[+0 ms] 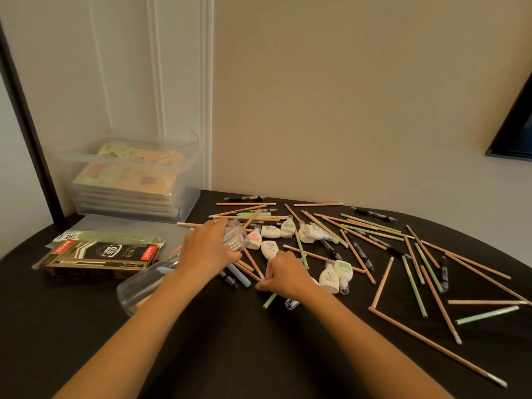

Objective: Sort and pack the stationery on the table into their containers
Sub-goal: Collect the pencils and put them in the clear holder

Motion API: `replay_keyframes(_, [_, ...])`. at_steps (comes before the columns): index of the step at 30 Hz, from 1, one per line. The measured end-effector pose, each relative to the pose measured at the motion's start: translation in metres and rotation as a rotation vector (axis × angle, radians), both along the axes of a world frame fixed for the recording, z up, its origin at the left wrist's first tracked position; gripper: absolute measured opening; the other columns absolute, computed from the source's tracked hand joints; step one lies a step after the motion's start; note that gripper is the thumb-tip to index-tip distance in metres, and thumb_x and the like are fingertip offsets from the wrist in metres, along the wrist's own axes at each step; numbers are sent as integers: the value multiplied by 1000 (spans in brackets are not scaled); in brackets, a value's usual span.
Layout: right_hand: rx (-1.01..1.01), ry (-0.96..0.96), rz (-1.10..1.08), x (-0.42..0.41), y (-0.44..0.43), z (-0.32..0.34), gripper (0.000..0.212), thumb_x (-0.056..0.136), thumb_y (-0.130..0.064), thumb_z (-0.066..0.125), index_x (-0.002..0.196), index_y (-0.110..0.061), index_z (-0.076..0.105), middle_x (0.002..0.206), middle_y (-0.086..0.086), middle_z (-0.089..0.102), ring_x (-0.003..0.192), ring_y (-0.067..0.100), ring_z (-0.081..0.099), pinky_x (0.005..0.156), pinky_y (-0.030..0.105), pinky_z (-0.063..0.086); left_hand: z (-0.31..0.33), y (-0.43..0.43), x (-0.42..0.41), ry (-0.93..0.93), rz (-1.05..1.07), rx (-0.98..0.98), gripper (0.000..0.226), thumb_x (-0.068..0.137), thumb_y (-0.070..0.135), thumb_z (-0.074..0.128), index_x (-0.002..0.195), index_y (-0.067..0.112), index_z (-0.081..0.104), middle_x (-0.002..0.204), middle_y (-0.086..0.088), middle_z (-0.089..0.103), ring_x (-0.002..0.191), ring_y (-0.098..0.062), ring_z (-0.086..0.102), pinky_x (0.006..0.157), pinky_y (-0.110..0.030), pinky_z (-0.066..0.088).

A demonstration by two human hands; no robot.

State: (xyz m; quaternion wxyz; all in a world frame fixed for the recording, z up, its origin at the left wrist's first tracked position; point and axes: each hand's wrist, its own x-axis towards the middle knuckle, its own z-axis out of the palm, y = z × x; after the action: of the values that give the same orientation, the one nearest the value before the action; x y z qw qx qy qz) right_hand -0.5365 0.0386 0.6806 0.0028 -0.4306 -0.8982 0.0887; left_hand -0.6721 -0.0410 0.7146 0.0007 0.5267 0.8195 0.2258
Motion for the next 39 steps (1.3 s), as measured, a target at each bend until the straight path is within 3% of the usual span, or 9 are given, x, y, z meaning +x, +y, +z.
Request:
replay_keyframes(4, [-7, 38, -59, -2, 4, -5, 30, 83, -31, 66, 102, -8, 64, 104, 8, 63, 101, 23, 57, 87, 35, 48, -3, -1, -1, 35, 1, -13, 71, 78, 39, 70, 137, 18, 38, 127, -1, 51, 116, -19, 48, 94, -32, 42])
replay_keyframes(7, [-41, 55, -83, -4, 0, -5, 37, 85, -28, 64, 115, -11, 53, 110, 8, 61, 102, 24, 57, 88, 34, 46, -3, 1, -1, 35, 2, -31, 73, 78, 39, 69, 139, 18, 35, 130, -1, 49, 119, -19, 47, 96, -33, 41])
replay_keyframes(17, [-38, 42, -181, -19, 3, -12, 28, 89, -26, 58, 110, -8, 59, 109, 10, 63, 103, 25, 59, 91, 35, 47, -5, 2, 3, 65, 5, -42, 72, 80, 41, 67, 139, 18, 34, 133, -2, 47, 122, -20, 45, 99, -33, 38])
replay_keyframes(24, [-72, 115, -208, -12, 12, -13, 27, 92, -25, 56, 108, -5, 60, 109, 13, 61, 100, 28, 60, 80, 34, 47, -8, 4, 3, 64, 7, -60, 75, 80, 43, 67, 142, 19, 31, 138, -1, 44, 126, -19, 42, 101, -34, 37])
replay_keyframes(29, [-55, 296, -308, 3, 13, -13, 25, 93, -23, 53, 102, -2, 65, 88, 10, 60, 80, 21, 57, 67, 28, 40, -9, 6, 5, 85, 12, -67, 76, 80, 45, 67, 141, 19, 30, 137, -2, 45, 126, -20, 43, 101, -35, 38])
replay_keyframes(34, [-67, 519, -337, 13, 8, -12, 22, 91, -22, 56, 90, -6, 71, 87, 8, 68, 78, 17, 60, 72, 30, 49, -10, 6, 5, 101, 42, -47, 73, 81, 42, 66, 141, 18, 31, 134, -3, 46, 123, -21, 44, 99, -34, 39])
replay_keyframes(37, [-84, 599, -359, 18, 9, -10, 24, 90, -20, 55, 84, -4, 72, 72, 8, 63, 63, 13, 51, 59, 26, 40, -10, 7, 3, 103, 57, -27, 72, 80, 42, 67, 139, 18, 33, 131, -3, 47, 119, -21, 46, 96, -34, 40])
replay_keyframes(39, [-110, 698, -387, 23, 10, -7, 26, 91, -17, 53, 81, 2, 68, 67, 8, 56, 59, 12, 45, 58, 27, 37, -10, 8, 1, 89, 67, -18, 72, 80, 42, 67, 139, 18, 33, 130, -4, 48, 118, -21, 47, 95, -34, 41])
